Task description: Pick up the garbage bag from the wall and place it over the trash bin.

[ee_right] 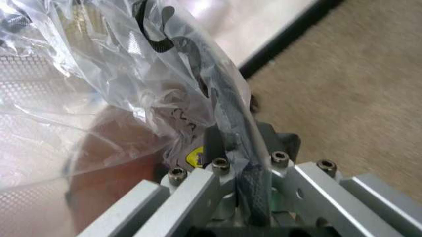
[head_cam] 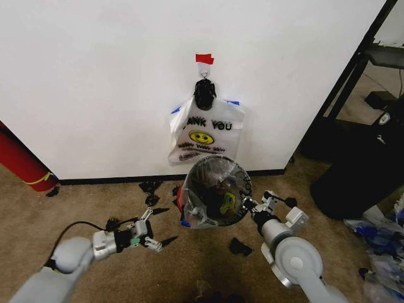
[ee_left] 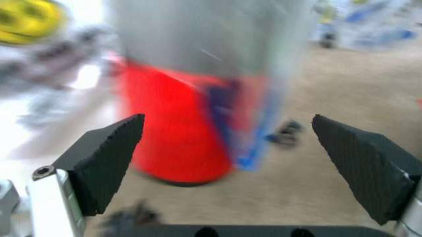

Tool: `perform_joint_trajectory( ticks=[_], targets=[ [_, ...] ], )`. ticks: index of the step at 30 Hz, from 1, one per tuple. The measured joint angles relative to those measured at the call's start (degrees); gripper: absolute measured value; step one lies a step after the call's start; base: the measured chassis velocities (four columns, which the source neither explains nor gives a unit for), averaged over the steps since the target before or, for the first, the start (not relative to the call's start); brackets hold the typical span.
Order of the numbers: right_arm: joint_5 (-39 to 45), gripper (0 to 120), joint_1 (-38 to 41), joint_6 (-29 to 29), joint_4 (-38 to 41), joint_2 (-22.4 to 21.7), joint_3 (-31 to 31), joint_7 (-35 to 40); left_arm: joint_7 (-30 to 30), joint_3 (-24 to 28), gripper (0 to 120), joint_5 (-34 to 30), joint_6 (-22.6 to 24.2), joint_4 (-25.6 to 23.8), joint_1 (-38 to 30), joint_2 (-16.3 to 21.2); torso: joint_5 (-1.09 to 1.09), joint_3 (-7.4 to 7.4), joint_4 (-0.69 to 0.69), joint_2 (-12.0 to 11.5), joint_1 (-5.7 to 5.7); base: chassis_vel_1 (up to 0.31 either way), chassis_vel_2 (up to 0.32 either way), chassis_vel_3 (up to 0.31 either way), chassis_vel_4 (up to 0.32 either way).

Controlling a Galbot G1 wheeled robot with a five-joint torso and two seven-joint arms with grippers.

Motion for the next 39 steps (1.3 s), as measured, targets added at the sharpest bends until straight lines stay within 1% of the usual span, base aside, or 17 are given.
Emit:
perform_joint_trajectory(
  ticks=[1, 3, 4, 5, 8, 10, 11, 12, 14, 16, 18, 22, 24, 29, 39],
  targets=[
    [0.10, 0, 0.57, -1.60, -0.16, 0.35, -0.14, 2.80, -1.31, -2.60, 100, -1.25, 0.18, -0.13, 0.21, -0.54, 0.01, 0.00, 0.00, 0.00, 0.00, 0.000, 0.000, 0.000, 0.000],
    [0.28, 0, 1.42, -4.77, -0.22, 0.91, -0.39, 8.25, -8.43, -6.50, 100, -3.53, 0.19, -0.41, 0.68, -1.54, -0.01, 0.00, 0.02, 0.00, 0.00, 0.000, 0.000, 0.000, 0.000],
    [0.08, 0, 1.56, -5.95, -0.23, 0.99, -0.56, 9.97, -13.86, -7.91, 100, -4.99, 0.16, -0.61, 0.70, -1.85, -0.01, 0.00, 0.02, 0.00, 0.00, 0.000, 0.000, 0.000, 0.000],
    [0.08, 0, 1.56, -5.95, -0.23, 0.99, -0.56, 9.97, -13.86, -7.91, 100, -4.99, 0.16, -0.61, 0.70, -1.85, -0.01, 0.00, 0.02, 0.00, 0.00, 0.000, 0.000, 0.000, 0.000],
    [-1.11, 0, 1.61, -8.92, -0.60, 0.85, -1.26, 12.86, -30.72, -9.13, 100, -9.34, 1.77, -2.03, 0.40, -1.62, -0.01, 0.00, 0.01, 0.00, 0.00, 0.000, 0.000, 0.000, 0.000],
    [-1.86, 0, 1.60, -10.44, -1.38, 0.64, -1.69, 13.15, -42.28, -9.18, 100, -11.26, 4.49, -4.25, -0.20, -1.14, 0.00, 0.00, 0.00, 0.00, 0.00, 0.000, 0.000, 0.000, 0.000],
    [-2.47, 0, 1.71, -10.91, -1.95, 0.63, -1.90, 13.10, -46.37, -9.19, 100, -11.47, 5.68, -5.47, -0.40, -1.06, 0.01, 0.00, 0.00, 0.00, 0.00, 0.000, 0.000, 0.000, 0.000],
    [-2.47, 0, 1.71, -10.91, -1.95, 0.63, -1.90, 13.10, -46.37, -9.19, 100, -11.47, 5.68, -5.47, -0.40, -1.06, 0.01, 0.00, 0.00, 0.00, 0.00, 0.000, 0.000, 0.000, 0.000],
    [-4.07, 0, 2.21, -11.42, -3.22, 0.53, -2.14, 12.45, -51.34, -9.22, 100, -11.33, 7.30, -7.90, -0.47, -1.25, 0.01, 0.00, 0.00, 0.00, 0.00, 0.000, 0.000, 0.000, 0.000],
    [-5.51, 0, 2.73, -11.47, -4.19, 0.14, -2.15, 10.41, -53.56, -9.22, 100, -10.63, 8.24, -10.24, 0.16, -1.89, 0.01, 0.00, 0.00, 0.00, 0.00, 0.000, 0.000, 0.000, 0.000],
    [-6.00, 0, 2.93, -11.48, -4.62, -0.12, -2.02, 8.96, -53.95, -9.22, 100, -10.25, 8.43, -11.18, 0.62, -2.42, 0.01, 0.00, 0.00, 0.00, 0.00, 0.000, 0.000, 0.000, 0.000],
    [-8.36, 0, 2.99, -11.16, -7.11, -1.47, -1.27, 2.33, -54.68, -9.61, 100, -8.71, 9.01, -13.92, 2.23, -4.93, 0.00, 0.00, 0.01, 0.00, 0.00, 0.000, 0.000, 0.000, 0.000],
    [-9.78, 0, 2.90, -11.13, -8.61, -1.84, -1.17, 0.35, -55.36, -9.60, 100, -7.97, 9.69, -15.00, 2.84, -5.80, 0.01, 0.00, 0.01, 0.00, 0.00, 0.000, 0.000, 0.000, 0.000],
    [-10.46, 0, 2.99, -10.86, -9.98, -2.25, -1.10, -0.99, -55.74, -9.26, 100, -6.73, 10.24, -15.68, 3.04, -6.33, -0.01, -0.01, -0.01, 0.00, 0.00, 0.000, 0.000, 0.000, 0.000],
    [-9.64, 0, 2.89, -10.81, -8.39, -2.71, -1.01, -1.15, -55.59, -9.21, 100, -5.12, 10.63, -16.74, 3.17, -7.46, 0.01, 0.00, 0.01, 0.00, 0.00, 0.000, 0.000, 0.000, 0.000]
  ],
)
